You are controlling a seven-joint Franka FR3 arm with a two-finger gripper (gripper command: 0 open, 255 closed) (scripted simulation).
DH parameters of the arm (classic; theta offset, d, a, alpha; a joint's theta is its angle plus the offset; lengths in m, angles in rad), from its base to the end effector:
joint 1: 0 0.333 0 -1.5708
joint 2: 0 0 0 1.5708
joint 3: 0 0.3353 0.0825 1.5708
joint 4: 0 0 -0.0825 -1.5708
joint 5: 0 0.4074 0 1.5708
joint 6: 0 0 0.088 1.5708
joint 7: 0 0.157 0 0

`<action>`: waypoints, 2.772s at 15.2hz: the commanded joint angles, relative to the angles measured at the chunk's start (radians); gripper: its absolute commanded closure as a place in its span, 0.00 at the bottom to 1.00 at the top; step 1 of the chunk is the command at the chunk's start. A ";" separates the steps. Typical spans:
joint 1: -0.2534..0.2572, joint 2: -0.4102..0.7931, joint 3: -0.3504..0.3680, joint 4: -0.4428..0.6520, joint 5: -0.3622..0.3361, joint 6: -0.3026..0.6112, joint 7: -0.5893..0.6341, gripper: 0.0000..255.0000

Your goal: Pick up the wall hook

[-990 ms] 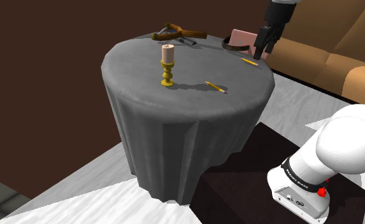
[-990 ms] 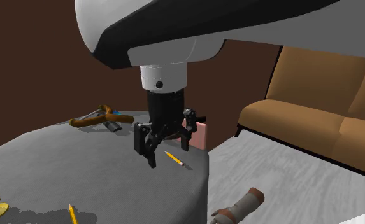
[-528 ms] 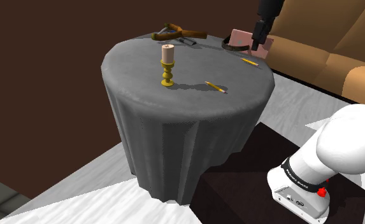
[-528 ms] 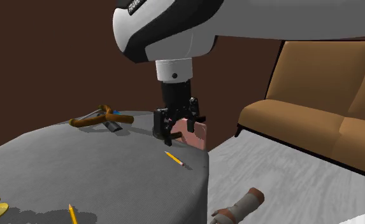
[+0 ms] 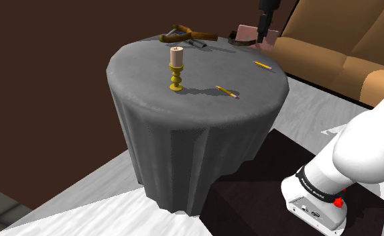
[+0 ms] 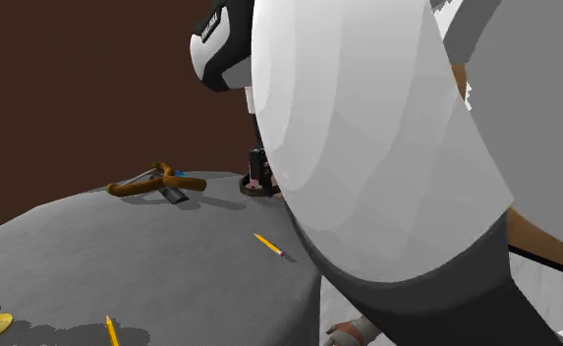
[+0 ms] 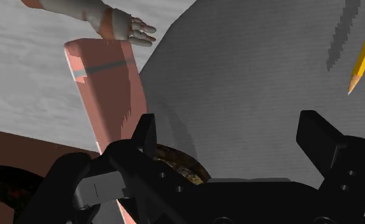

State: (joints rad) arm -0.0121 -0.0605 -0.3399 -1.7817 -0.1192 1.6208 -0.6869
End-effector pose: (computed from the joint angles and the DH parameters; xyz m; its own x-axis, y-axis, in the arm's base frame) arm 0.5087 -0.2100 0.5269 0.9305 0.3375 -0.1421 0.3423 -0.9396 0.0095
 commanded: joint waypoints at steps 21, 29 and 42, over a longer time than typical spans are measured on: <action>-0.057 0.383 -0.018 0.346 0.074 0.007 -0.234 1.00; -0.071 0.374 -0.012 0.383 0.068 -0.036 -0.244 1.00; -0.092 0.424 -0.016 0.619 0.083 -0.222 -0.272 1.00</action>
State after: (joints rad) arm -0.1022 0.3582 -0.3556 -1.1810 -0.0376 1.4121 -0.9576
